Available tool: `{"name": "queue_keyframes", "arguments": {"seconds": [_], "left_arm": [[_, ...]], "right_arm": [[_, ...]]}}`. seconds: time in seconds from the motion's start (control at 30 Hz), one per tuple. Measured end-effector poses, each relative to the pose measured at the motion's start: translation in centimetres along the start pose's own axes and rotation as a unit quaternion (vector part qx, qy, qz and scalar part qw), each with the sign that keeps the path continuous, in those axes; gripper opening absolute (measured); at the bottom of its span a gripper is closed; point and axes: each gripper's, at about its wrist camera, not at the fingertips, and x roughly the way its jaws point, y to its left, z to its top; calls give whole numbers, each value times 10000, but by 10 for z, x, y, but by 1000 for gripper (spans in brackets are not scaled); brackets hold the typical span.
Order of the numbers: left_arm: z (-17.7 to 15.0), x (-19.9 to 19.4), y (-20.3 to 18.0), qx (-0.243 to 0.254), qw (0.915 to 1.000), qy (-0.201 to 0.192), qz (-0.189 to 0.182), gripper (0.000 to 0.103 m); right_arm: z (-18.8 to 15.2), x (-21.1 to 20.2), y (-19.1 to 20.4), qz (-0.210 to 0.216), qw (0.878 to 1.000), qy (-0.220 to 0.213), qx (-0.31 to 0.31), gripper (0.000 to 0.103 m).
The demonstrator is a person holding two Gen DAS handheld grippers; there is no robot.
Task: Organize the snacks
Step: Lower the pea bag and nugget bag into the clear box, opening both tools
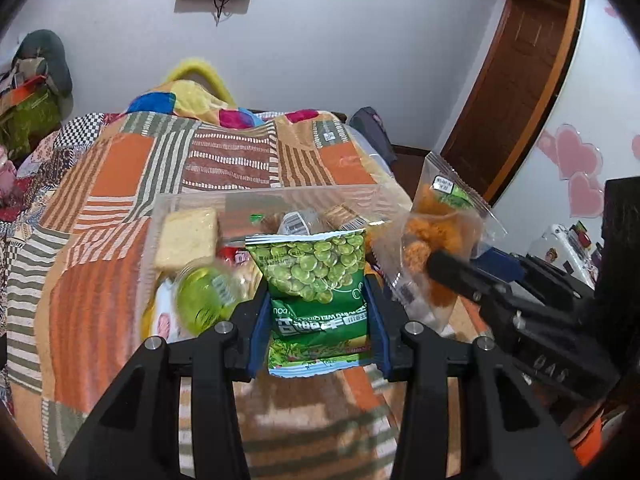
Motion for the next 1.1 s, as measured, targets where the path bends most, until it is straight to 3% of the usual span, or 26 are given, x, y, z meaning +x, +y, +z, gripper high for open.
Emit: {"name": "queue_keyframes", "arguments": {"seconds": [0.3, 0.57, 0.8, 1.1], "left_arm": [[11, 39, 4, -44, 9997, 153, 194, 43], [6, 34, -2, 87, 9996, 115, 243, 46], [9, -21, -6, 32, 9992, -345, 223, 46], [-1, -136, -22, 220, 9901, -1313, 442, 46]], "right_arm": [[6, 31, -9, 124, 9998, 173, -60, 45], [8, 22, -12, 5, 9999, 135, 46, 61], [16, -15, -8, -137, 9998, -122, -21, 62], [27, -116, 20, -5, 9954, -959, -53, 63]]}}
